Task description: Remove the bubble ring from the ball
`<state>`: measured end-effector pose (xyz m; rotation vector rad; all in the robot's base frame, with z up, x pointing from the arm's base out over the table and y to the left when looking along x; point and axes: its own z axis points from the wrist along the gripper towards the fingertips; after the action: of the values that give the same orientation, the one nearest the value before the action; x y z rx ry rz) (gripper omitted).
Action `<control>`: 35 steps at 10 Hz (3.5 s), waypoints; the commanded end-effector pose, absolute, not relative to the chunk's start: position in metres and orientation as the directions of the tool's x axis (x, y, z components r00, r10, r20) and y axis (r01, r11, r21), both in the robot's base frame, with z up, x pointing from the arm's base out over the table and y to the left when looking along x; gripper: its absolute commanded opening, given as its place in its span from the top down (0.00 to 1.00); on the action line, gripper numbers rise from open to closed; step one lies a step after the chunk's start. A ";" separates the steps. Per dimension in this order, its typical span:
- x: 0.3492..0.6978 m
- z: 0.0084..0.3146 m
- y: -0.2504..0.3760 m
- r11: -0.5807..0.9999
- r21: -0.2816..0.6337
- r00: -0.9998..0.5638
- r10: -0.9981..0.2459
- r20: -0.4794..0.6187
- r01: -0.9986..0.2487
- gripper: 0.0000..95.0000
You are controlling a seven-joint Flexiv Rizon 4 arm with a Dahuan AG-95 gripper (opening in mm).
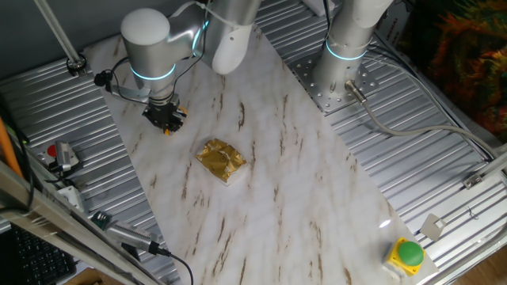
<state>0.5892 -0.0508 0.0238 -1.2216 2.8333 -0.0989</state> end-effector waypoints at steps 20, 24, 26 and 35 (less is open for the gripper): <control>0.589 0.065 -0.014 0.888 -0.051 -0.889 -0.458 0.004 -0.458 1.00; 0.589 0.058 0.001 0.965 0.011 -0.965 -0.262 -0.013 -0.262 1.00; 0.589 0.053 0.000 0.972 0.016 -0.972 -0.234 -0.020 -0.234 1.00; 0.588 0.040 -0.002 0.972 0.007 -0.972 -0.234 -0.029 -0.234 1.00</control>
<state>0.5883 -0.0019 0.0397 -0.3671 3.0913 0.0163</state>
